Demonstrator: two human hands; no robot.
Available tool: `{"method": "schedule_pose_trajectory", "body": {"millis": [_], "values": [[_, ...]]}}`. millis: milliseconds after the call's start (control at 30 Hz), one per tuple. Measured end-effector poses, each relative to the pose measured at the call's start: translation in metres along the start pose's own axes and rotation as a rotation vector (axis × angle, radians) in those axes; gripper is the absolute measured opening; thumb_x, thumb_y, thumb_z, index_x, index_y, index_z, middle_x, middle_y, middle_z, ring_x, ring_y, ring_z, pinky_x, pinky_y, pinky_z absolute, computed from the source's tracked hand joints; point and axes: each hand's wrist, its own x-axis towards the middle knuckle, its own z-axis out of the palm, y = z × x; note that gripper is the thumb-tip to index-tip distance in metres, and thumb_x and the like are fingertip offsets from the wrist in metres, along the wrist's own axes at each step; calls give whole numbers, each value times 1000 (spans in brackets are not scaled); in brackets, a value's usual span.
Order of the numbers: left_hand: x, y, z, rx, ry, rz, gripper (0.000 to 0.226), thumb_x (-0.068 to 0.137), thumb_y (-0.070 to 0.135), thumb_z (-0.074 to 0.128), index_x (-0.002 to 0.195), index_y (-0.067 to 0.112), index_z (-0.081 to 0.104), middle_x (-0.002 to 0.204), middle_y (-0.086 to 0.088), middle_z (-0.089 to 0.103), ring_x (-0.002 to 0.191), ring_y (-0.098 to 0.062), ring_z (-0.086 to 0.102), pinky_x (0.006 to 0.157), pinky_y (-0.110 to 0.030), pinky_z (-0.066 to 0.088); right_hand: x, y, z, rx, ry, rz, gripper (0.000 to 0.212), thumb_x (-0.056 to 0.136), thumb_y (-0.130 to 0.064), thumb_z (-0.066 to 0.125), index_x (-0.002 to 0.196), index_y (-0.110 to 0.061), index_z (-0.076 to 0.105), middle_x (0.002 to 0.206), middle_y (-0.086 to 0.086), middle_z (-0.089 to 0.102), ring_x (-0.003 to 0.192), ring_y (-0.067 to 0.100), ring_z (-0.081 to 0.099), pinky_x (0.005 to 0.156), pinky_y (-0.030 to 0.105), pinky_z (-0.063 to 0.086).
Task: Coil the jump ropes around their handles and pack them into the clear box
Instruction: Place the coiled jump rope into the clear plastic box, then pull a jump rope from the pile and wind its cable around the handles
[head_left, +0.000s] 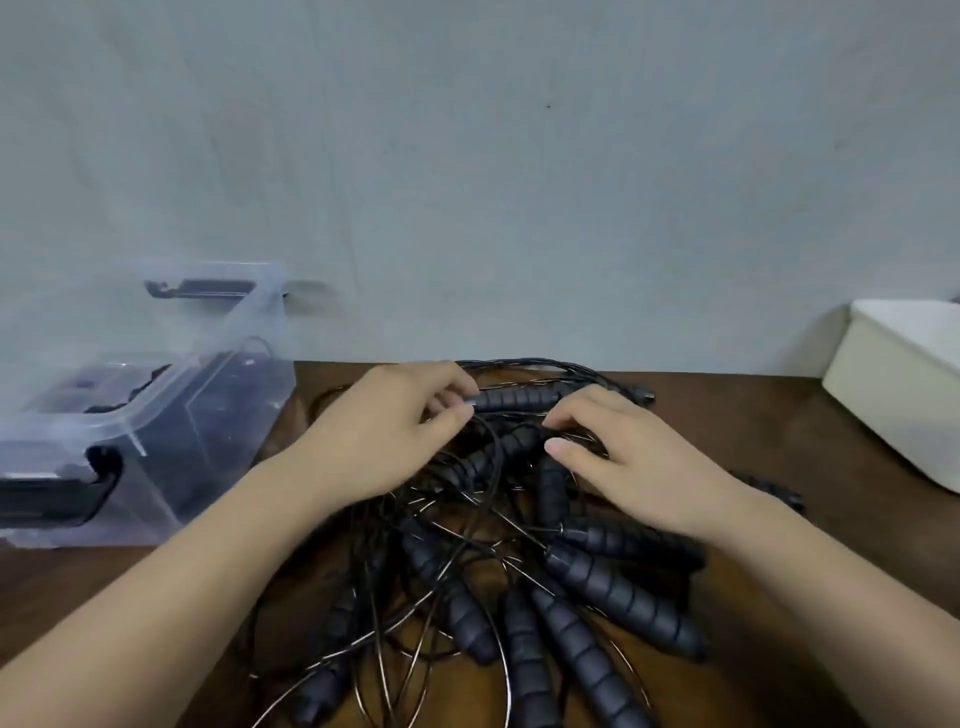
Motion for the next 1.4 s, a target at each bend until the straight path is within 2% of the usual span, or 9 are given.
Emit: {"method": "schedule_pose_trajectory", "body": {"millis": [133,400,567,667,933,1033,1167,1267,1400], "values": [[9,26,60,-68,-94,67,18,102,37,63,119,39,68,110,23,66,102,7,64,87,-17,50,-39,44,-17,-59,107,153,26,106,-48,55,124,-32,65,121,-14,61,114,7,55,100,32,47],[53,59,118,-98,-150,135,18,102,37,63,119,38,68,111,21,65,102,5,62,88,-21,49,-84,121,-19,-147,211,380,28,103,-46,61,126,-30,67,124,-11,64,120,19,60,102,42,50],[41,50,147,35,-211,154,20,105,50,52,112,40,68,109,23,67,112,-4,53,106,-44,45,-94,122,-21,-145,110,422,79,85,-86,60,147,-37,56,134,-13,61,126,12,55,107,40,49],[40,48,147,-23,-180,152,19,103,52,54,112,42,67,102,26,69,112,1,52,106,-45,45,-97,117,-12,-278,-13,418,99,81,-89,62,162,-38,35,140,-10,54,129,18,53,108,40,48],[37,46,150,-48,-143,160,12,103,44,58,108,40,69,96,27,69,112,2,50,105,-45,45,-93,115,3,-290,7,480,76,84,-71,72,148,-35,50,117,-13,52,105,14,61,85,34,56],[36,47,145,-29,-152,180,13,103,44,59,111,41,68,101,25,69,111,1,54,104,-42,47,-94,118,-1,-269,32,465,77,85,-73,69,150,-35,50,119,-13,54,109,15,60,95,37,52],[43,53,133,-80,-160,168,20,103,38,63,121,37,70,111,22,68,106,5,61,94,-22,49,-94,109,-3,-404,57,397,76,92,-76,58,155,-37,47,139,-8,54,130,22,49,113,48,34],[47,57,116,-122,-163,149,22,104,32,62,125,35,68,110,20,71,103,5,64,84,-8,43,-92,78,5,-231,155,210,57,99,-65,55,146,-32,58,132,-11,58,125,16,50,110,45,39],[35,50,82,-141,-151,116,19,105,29,63,121,34,71,107,18,72,100,4,65,89,-12,47,-93,30,19,7,120,8,52,102,-67,57,142,-34,61,129,-22,58,123,3,52,109,39,43]]}}
